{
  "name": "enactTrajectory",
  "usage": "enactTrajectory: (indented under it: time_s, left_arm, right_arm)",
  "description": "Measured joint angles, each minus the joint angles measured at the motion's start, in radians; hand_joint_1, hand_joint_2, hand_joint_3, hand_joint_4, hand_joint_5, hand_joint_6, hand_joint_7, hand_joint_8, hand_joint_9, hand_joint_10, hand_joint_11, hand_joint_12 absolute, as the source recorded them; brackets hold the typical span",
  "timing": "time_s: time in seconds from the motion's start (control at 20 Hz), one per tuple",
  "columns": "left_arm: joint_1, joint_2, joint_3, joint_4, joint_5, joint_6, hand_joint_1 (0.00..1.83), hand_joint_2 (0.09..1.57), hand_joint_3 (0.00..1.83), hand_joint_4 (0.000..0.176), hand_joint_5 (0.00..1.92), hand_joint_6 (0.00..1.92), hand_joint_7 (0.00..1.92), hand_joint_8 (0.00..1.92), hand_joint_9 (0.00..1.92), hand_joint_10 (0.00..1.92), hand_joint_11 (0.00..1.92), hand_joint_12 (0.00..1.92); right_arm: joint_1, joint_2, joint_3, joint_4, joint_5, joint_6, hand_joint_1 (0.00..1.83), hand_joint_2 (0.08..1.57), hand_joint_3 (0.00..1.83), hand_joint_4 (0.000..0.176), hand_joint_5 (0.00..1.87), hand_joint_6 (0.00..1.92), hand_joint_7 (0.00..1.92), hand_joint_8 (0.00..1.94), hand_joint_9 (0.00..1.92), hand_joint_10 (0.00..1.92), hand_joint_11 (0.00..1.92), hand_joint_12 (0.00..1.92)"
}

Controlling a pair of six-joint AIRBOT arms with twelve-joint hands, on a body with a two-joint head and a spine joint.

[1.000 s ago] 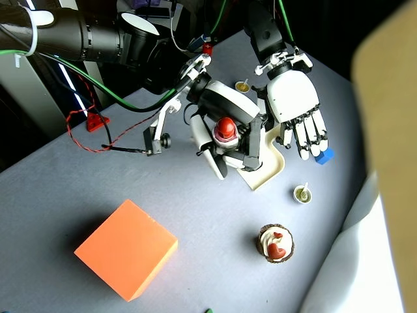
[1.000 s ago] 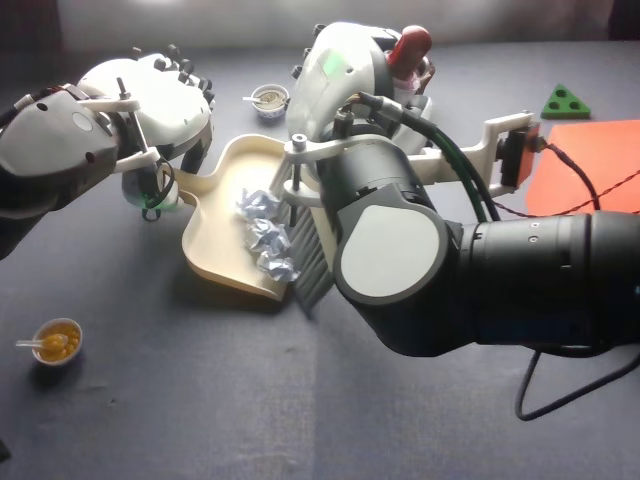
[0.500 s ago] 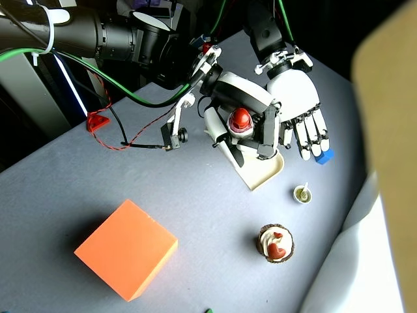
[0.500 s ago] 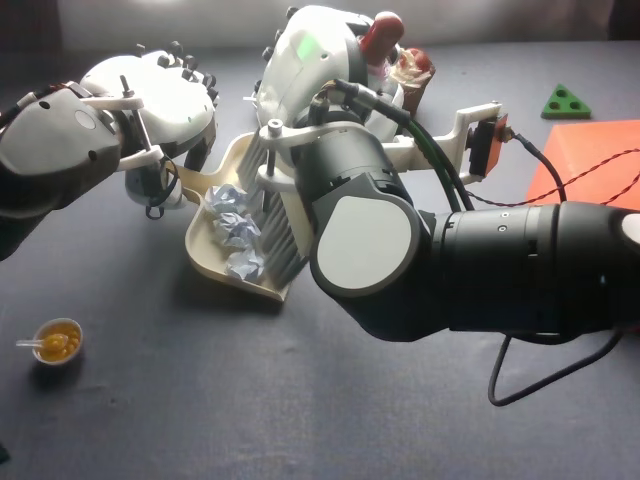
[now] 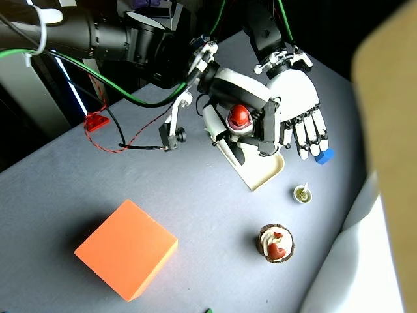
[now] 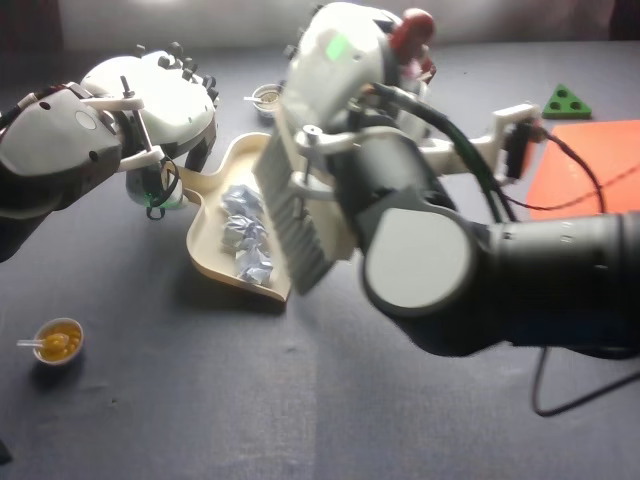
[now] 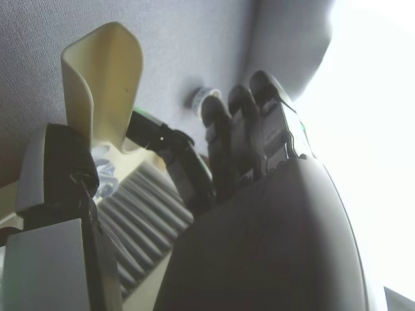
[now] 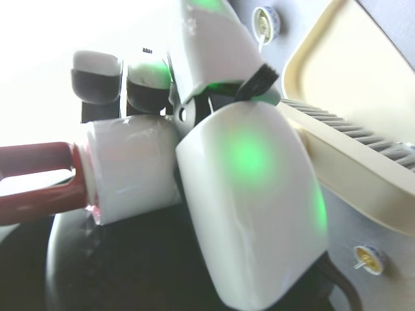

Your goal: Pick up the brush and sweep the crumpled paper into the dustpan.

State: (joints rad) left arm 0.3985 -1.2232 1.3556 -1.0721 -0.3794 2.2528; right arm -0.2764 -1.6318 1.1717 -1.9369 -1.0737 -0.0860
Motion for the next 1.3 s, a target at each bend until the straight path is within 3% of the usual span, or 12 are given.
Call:
enactTrajectory:
  time_s: [0.2,0.5,0.55,0.6,0.65,0.8,0.95,1.0,1.05,1.1,1.15,1.3]
  left_arm:
    - [-0.001,0.000,0.000,-0.007,-0.003,0.001,1.07,1.12,0.00,0.022,0.97,0.99,0.31,0.00,0.17,0.00,0.00,0.34]
    - [-0.001,0.000,-0.006,-0.013,-0.009,0.002,1.09,1.11,0.00,0.000,0.99,0.97,0.32,0.01,0.17,0.00,0.01,0.34]
    - [-0.001,0.000,-0.006,-0.015,-0.010,0.002,1.05,1.12,0.00,0.059,0.97,1.00,0.30,0.00,0.14,0.00,0.00,0.24]
    - [-0.001,0.000,-0.006,-0.018,-0.010,0.002,1.05,1.12,0.00,0.059,0.97,1.00,0.30,0.00,0.14,0.00,0.00,0.24]
    - [0.000,0.002,-0.006,-0.021,-0.011,0.002,1.07,1.12,0.00,0.030,0.98,0.98,0.31,0.00,0.15,0.00,0.00,0.24]
    - [-0.001,0.004,-0.006,-0.021,-0.011,0.002,1.06,1.11,0.00,0.069,0.99,0.97,0.33,0.00,0.18,0.00,0.02,0.28]
    - [0.000,0.005,-0.010,-0.028,-0.008,0.002,1.08,1.10,0.00,0.031,1.01,0.93,0.35,0.00,0.19,0.00,0.02,0.30]
    - [0.000,0.006,-0.010,-0.030,-0.010,0.002,1.07,1.10,0.00,0.048,1.01,0.93,0.36,0.00,0.20,0.00,0.02,0.32]
    - [0.000,0.008,-0.010,-0.031,-0.011,0.002,1.08,1.10,0.00,0.033,1.01,0.92,0.34,0.00,0.20,0.00,0.03,0.33]
    - [0.000,0.011,-0.010,-0.031,-0.011,0.002,1.06,1.10,0.00,0.079,1.01,0.92,0.35,0.00,0.22,0.01,0.04,0.33]
    - [0.001,0.011,-0.010,-0.032,-0.017,0.002,1.03,1.05,0.00,0.002,0.90,0.36,0.32,0.00,0.21,0.00,0.04,0.34]
    - [0.002,0.011,-0.011,-0.032,-0.017,0.001,0.99,1.02,0.00,0.041,0.77,0.01,0.27,0.00,0.18,0.00,0.01,0.32]
  right_arm:
    - [-0.003,0.073,-0.056,-0.014,-0.006,0.016,1.64,1.16,0.00,0.162,1.04,1.92,1.16,1.94,1.14,1.92,1.10,1.92]
    - [0.030,0.197,-0.193,-0.042,0.002,0.078,1.65,1.17,0.00,0.160,1.02,1.92,1.15,1.94,1.12,1.92,1.07,1.92]
    - [0.043,0.253,-0.245,-0.012,0.029,0.106,1.66,1.17,0.00,0.162,1.02,1.92,1.14,1.94,1.09,1.92,1.05,1.92]
    - [0.047,0.308,-0.286,-0.008,0.064,0.143,1.66,1.17,0.00,0.162,1.02,1.92,1.14,1.94,1.09,1.92,1.05,1.92]
    - [0.046,0.367,-0.330,-0.013,0.114,0.198,1.66,1.17,0.00,0.163,1.01,1.92,1.13,1.94,1.07,1.92,1.04,1.92]
    - [0.033,0.516,-0.428,-0.085,0.256,0.386,1.65,1.18,0.00,0.168,1.00,1.92,1.12,1.94,1.08,1.92,1.03,1.92]
    - [0.029,0.639,-0.480,-0.207,0.417,0.528,1.66,1.19,0.00,0.170,0.99,1.92,1.11,1.94,1.08,1.92,1.03,1.92]
    - [0.016,0.671,-0.486,-0.253,0.445,0.584,1.66,1.19,0.00,0.171,1.00,1.92,1.11,1.94,1.08,1.92,1.03,1.92]
    - [-0.007,0.706,-0.488,-0.293,0.467,0.644,1.65,1.19,0.00,0.171,1.01,1.92,1.13,1.94,1.10,1.92,1.04,1.92]
    - [-0.029,0.731,-0.487,-0.312,0.476,0.689,1.65,1.19,0.00,0.172,1.01,1.92,1.14,1.94,1.10,1.92,1.04,1.92]
    - [-0.057,0.761,-0.483,-0.330,0.482,0.729,1.65,1.19,0.00,0.173,1.01,1.92,1.13,1.94,1.09,1.92,1.04,1.92]
    - [-0.096,0.775,-0.468,-0.343,0.428,0.750,1.63,1.20,0.00,0.175,1.01,1.92,1.13,1.94,1.09,1.92,1.06,1.92]
